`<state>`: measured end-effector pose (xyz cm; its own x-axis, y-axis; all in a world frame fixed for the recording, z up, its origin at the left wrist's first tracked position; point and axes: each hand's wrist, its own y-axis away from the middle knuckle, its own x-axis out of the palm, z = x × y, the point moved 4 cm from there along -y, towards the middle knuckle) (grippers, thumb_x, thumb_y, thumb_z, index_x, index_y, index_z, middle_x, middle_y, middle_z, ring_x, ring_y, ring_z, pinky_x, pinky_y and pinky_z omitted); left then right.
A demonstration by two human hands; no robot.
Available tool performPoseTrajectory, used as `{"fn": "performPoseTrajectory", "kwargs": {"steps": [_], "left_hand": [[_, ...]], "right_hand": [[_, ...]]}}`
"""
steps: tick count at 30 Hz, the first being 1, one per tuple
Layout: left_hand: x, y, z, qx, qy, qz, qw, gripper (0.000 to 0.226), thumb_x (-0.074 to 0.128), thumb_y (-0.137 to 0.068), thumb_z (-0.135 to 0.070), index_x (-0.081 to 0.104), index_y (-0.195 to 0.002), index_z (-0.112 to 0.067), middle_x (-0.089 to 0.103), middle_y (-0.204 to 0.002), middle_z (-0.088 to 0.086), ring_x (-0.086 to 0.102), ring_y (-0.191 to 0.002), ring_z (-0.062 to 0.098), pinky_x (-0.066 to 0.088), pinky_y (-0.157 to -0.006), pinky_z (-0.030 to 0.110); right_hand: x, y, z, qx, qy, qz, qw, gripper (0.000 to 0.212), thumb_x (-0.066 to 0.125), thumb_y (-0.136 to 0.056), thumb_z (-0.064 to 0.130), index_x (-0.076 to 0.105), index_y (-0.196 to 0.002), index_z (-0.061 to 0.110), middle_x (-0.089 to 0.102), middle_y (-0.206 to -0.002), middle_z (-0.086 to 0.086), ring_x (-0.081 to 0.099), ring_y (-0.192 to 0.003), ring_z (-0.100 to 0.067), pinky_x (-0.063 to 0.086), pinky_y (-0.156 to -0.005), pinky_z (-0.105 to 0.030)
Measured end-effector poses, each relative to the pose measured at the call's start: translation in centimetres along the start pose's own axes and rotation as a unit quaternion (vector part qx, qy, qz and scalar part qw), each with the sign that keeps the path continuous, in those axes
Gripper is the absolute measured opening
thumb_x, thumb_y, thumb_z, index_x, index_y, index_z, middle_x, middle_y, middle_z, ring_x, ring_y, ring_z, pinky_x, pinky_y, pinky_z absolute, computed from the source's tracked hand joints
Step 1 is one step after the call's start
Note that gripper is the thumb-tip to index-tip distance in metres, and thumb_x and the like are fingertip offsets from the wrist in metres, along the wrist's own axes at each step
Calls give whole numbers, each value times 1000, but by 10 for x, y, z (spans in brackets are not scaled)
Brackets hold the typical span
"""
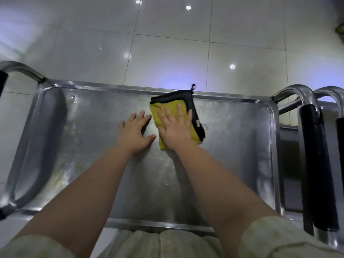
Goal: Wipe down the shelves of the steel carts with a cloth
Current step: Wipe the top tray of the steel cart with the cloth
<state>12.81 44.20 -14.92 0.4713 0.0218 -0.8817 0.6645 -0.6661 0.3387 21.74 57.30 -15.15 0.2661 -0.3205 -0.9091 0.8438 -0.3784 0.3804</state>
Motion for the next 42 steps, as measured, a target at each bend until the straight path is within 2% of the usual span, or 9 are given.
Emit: {"fn": "performPoseTrajectory", "kwargs": {"steps": [4,8,12,19,24,30,33,36,42], "left_hand": [[-12,16,36,-24,53,-63,996,74,69,-83,-33,36,-149,-18,30,-157,9,28,-144,31,21,-118,48],[-13,47,90,-105,-4,-80,991,67,61,-91,-38,32,-150,-23,27,-159,5,19,-147,31,16,-118,51],[-23,59,139,-113,-14,-86,990,63,57,-93,-42,34,-149,-23,27,-159,4,15,-148,32,13,-119,52],[-52,34,187,-26,-90,-53,994,72,53,-89,-60,35,-149,-23,28,-158,0,22,-147,21,1,-119,48],[-55,35,194,24,-82,-54,995,66,35,-93,-58,35,-150,-24,30,-157,0,24,-146,17,2,-119,40],[-65,34,209,67,-80,-19,994,60,36,-99,-44,18,-154,-27,16,-162,-4,13,-149,14,0,-121,40],[-67,35,217,77,-91,-17,993,63,36,-98,-44,14,-155,-27,13,-162,-5,11,-149,14,0,-121,41],[-65,35,222,81,-77,-22,994,61,32,-99,-49,16,-154,-31,12,-162,-7,9,-149,12,-3,-121,41],[-61,32,221,89,-58,-18,994,64,25,-94,-56,20,-153,-33,13,-162,-10,7,-149,9,-8,-120,40]], "right_hand": [[7,11,12,-43,14,-3,999,60,18,-100,57,-5,-153,42,-9,-162,15,-19,-147,-33,-13,-113,-61],[8,9,6,-26,12,1,1000,59,15,-100,58,-7,-152,44,-12,-162,14,-22,-146,-31,-15,-113,-60],[10,10,14,-4,12,-9,1000,57,13,-100,57,-10,-151,44,-14,-162,13,-23,-146,-31,-15,-114,-61],[10,-6,41,163,-28,-35,986,57,12,-101,53,-12,-152,42,-16,-161,13,-20,-146,-34,-12,-113,-63],[8,-33,88,262,-71,-46,961,57,15,-102,50,-10,-152,40,-16,-161,15,-17,-147,-35,-10,-111,-68],[13,-81,216,132,-55,-27,989,56,11,-101,52,-11,-151,43,-14,-161,17,-17,-147,-35,-18,-109,-66],[15,-85,248,66,-32,-17,997,55,14,-101,52,-8,-151,45,-13,-161,18,-18,-147,-31,-14,-113,-62],[10,-79,214,85,-33,-33,995,54,18,-102,48,-4,-152,45,-8,-162,17,-15,-149,-28,-11,-116,-58],[5,-26,71,315,-108,-73,940,56,27,-102,45,4,-153,42,-1,-163,15,-6,-149,-31,-5,-116,-61]]}}
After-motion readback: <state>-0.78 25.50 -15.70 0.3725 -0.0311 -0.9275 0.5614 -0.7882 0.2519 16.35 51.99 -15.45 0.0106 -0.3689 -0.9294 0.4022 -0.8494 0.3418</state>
